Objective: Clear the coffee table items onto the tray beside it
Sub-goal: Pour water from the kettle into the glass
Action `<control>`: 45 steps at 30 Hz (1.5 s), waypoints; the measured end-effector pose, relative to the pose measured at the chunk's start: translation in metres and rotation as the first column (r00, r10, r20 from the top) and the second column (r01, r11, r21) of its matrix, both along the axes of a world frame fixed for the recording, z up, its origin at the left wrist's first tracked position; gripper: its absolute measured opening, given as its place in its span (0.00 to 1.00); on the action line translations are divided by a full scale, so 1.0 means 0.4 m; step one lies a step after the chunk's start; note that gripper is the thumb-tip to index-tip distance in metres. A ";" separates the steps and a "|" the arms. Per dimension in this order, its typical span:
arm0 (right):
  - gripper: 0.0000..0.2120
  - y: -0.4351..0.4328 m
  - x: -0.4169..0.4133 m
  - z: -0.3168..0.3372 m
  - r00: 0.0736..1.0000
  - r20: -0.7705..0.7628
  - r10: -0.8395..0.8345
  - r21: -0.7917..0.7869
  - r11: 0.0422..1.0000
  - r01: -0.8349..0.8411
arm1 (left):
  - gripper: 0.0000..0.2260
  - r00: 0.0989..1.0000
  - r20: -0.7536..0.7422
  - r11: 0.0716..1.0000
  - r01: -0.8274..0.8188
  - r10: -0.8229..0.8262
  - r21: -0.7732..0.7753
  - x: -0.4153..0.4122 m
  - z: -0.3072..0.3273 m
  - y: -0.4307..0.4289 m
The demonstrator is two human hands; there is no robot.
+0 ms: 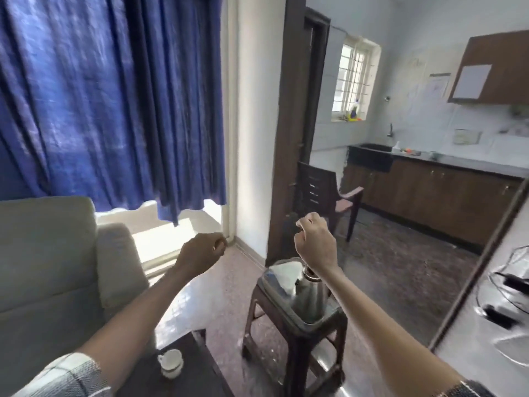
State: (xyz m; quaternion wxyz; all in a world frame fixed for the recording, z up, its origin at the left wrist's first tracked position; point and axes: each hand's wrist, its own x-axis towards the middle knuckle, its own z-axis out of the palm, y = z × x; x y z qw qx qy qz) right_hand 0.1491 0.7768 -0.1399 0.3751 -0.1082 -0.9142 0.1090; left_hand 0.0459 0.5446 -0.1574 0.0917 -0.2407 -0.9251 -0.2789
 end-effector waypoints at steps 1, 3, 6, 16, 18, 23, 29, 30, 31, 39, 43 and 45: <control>0.12 0.041 0.003 -0.020 1.000 0.021 -0.011 -0.011 1.000 0.011 | 0.08 0.999 0.042 1.000 0.017 -0.016 -0.004 -0.011 -0.024 0.030; 0.12 0.124 0.000 -0.059 0.996 0.076 -0.037 -0.025 0.999 0.039 | 0.09 0.991 0.126 0.999 0.045 -0.043 -0.007 -0.042 -0.076 0.093; 0.12 0.250 -0.032 -0.116 0.981 0.186 -0.059 -0.014 0.998 0.063 | 0.10 0.962 0.254 0.995 0.094 -0.099 0.033 -0.109 -0.161 0.192; 0.18 0.555 -0.272 -0.262 0.665 0.744 0.059 -0.020 0.998 -0.066 | 0.11 0.843 0.526 0.991 0.135 -0.111 -0.008 -0.302 -0.374 0.491; 0.21 0.600 -0.318 -0.305 0.541 0.837 0.082 -0.046 0.996 -0.080 | 0.10 0.809 0.575 0.988 0.153 -0.121 -0.007 -0.308 -0.406 0.543; 0.28 0.695 -0.424 -0.421 0.260 0.961 0.097 -0.064 0.989 -0.135 | 0.09 0.689 0.721 0.997 0.062 -0.081 0.053 -0.325 -0.518 0.646; 0.31 0.813 -0.546 -0.528 0.157 0.955 0.253 -0.243 0.967 -0.079 | 0.13 0.524 0.846 0.952 -0.297 0.099 0.073 -0.319 -0.618 0.753; 0.32 0.830 -0.564 -0.543 0.152 0.942 0.300 -0.293 0.954 -0.067 | 0.13 0.489 0.862 0.926 -0.372 0.133 0.068 -0.316 -0.628 0.773; 0.32 0.845 -0.579 -0.561 0.147 0.924 0.353 -0.349 0.935 -0.056 | 0.13 0.455 0.877 0.896 -0.439 0.157 0.067 -0.312 -0.641 0.793; 0.17 0.938 -0.648 -0.715 0.037 0.801 0.597 -0.596 0.802 -0.043 | 0.13 0.307 0.917 0.759 -0.651 0.256 0.006 -0.296 -0.685 0.921; 0.13 0.942 -0.664 -0.746 -0.033 0.804 0.593 -0.592 0.796 -0.128 | 0.12 0.253 0.923 0.675 -0.737 0.289 -0.009 -0.301 -0.698 0.939; 0.13 0.945 -0.669 -0.760 -0.019 0.804 0.594 -0.590 0.793 -0.155 | 0.13 0.228 0.926 0.618 -0.786 0.302 -0.008 -0.300 -0.689 0.951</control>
